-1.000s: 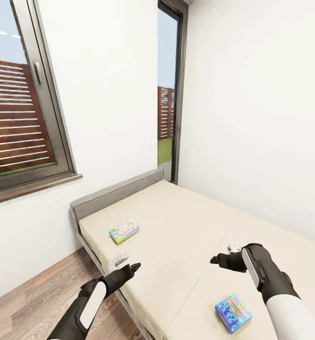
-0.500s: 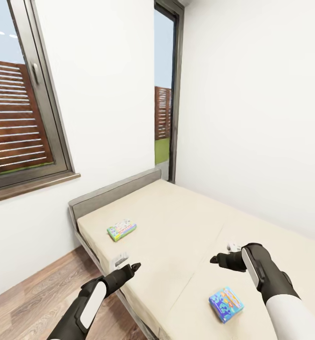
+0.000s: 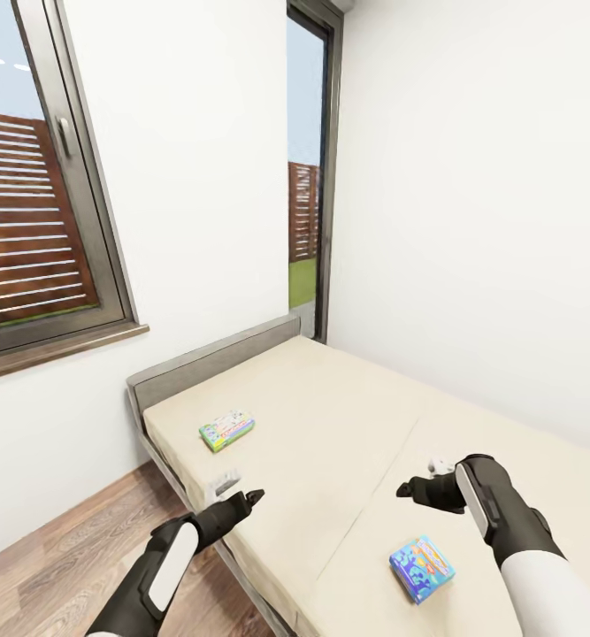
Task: Put all the toys in the child's room - the three board games (two on the bed and one on the table), the two jigsaw puzzles on the table, and the tennis ball on the table - inside the toy box on the table in the child's room.
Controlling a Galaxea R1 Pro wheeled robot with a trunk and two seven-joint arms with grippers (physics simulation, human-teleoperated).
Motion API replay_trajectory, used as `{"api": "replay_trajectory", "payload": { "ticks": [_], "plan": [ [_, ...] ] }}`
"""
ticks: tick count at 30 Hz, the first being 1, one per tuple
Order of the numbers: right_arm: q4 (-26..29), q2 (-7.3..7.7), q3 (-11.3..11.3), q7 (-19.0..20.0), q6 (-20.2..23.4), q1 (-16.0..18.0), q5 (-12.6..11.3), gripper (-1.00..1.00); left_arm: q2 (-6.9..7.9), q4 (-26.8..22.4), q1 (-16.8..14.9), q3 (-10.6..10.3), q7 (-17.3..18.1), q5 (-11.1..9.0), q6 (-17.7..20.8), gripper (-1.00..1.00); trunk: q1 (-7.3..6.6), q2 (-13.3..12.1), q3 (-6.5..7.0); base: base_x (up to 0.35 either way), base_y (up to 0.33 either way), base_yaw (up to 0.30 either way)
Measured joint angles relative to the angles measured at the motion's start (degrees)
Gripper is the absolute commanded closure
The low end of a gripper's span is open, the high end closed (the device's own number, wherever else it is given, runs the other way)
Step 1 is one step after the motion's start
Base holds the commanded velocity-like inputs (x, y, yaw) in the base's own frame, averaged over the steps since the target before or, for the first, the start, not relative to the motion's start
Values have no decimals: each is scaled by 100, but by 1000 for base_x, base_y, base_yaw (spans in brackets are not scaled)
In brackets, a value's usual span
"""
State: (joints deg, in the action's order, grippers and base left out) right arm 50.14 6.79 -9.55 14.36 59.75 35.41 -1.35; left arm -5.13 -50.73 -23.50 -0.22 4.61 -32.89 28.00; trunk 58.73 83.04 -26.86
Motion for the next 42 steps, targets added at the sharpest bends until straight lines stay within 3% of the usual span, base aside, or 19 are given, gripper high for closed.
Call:
{"api": "replay_trajectory", "payload": {
  "ticks": [4,9,11,15,23,29,42],
  "plan": [
    [0,12,-10,1,0,2,-1,-100,3,-53,-9,33,-2,-94,212,-100,0,0,0,0,0,0],
    [-3,26,-22,2,0,0,4,-100,29,-239,-18,219,-10,-454,723,-100,65,119,-53,0,0,0],
    [-29,86,-27,2,0,-6,14,-100,63,-340,-18,314,-28,-628,937,-100,109,199,-89,0,0,0],
    [-76,214,-30,23,-1,-10,15,-100,81,-391,-18,357,-46,-712,1049,-100,197,360,-161,0,0,0],
    [-294,426,-40,236,-1,-4,-30,-100,91,-423,-19,382,-45,-769,1119,-100,373,681,-305,0,0,0],
    [-596,642,-34,685,-3,-6,-66,-100,100,-442,-19,395,-21,-796,1163,-100,505,921,-413,0,0,0],
    [-800,818,-13,949,-5,-61,-80,-100,106,-452,-21,405,-11,-808,1217,-100,790,1443,-646,0,0,-11]
  ]
}}
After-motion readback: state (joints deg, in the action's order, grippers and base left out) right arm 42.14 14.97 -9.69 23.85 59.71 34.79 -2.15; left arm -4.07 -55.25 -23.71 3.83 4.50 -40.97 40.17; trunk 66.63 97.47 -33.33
